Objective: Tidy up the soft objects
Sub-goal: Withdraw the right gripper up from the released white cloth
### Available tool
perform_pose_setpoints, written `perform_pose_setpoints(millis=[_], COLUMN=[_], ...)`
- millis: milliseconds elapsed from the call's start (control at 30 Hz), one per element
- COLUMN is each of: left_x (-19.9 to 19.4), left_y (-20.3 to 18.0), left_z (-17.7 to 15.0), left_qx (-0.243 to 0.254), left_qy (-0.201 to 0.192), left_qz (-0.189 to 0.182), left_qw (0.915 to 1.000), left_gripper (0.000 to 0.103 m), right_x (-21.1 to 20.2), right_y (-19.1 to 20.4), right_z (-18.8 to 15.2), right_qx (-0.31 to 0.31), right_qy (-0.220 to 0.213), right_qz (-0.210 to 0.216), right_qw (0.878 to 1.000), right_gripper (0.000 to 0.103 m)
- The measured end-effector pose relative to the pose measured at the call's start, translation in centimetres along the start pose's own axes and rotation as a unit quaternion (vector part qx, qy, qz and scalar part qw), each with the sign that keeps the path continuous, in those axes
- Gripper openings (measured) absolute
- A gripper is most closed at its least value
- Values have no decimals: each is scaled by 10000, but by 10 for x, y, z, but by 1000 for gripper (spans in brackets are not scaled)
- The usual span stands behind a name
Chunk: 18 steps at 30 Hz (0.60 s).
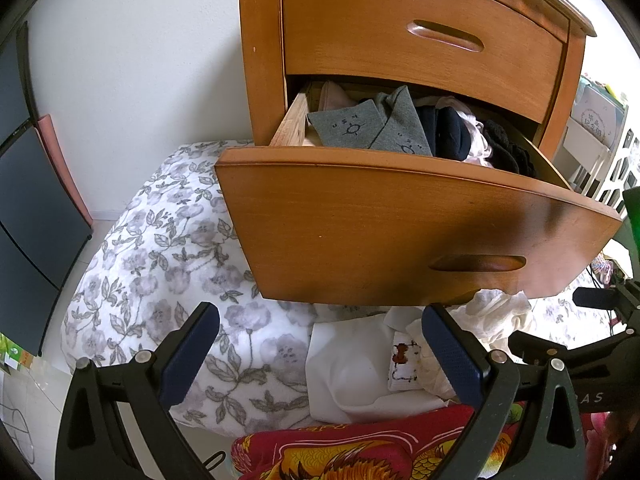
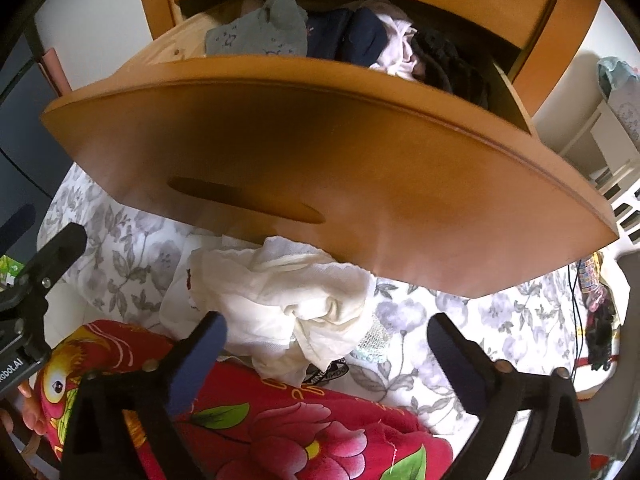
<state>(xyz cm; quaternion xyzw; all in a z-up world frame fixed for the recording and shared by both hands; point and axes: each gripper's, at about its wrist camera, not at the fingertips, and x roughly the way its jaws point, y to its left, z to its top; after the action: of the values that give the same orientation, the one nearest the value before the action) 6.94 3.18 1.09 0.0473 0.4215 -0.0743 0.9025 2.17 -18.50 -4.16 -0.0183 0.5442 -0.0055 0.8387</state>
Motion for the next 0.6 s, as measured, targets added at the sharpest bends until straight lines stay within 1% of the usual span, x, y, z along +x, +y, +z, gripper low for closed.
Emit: perform_pose_setpoints(millis=[300,433,600], left_x=[0,0,1], left_y=[0,1,1], left_z=[0,1,-2], left_qx=[2,0,2], left_qy=[-3,1,18], left_qz=[2,1,33], left_qw=[10000,10000,10000], left_gripper=[101,101,101], right_x=[-6,-18,-34], right_y=[-6,-10,-20], right_z=[-4,-4,-9], right_qx=[121,294,585], right_qy=[-261,-586,-1033], right_qz=[43,-66,16], right_qw=[9996,9978,9929], right_gripper=[103,103,103])
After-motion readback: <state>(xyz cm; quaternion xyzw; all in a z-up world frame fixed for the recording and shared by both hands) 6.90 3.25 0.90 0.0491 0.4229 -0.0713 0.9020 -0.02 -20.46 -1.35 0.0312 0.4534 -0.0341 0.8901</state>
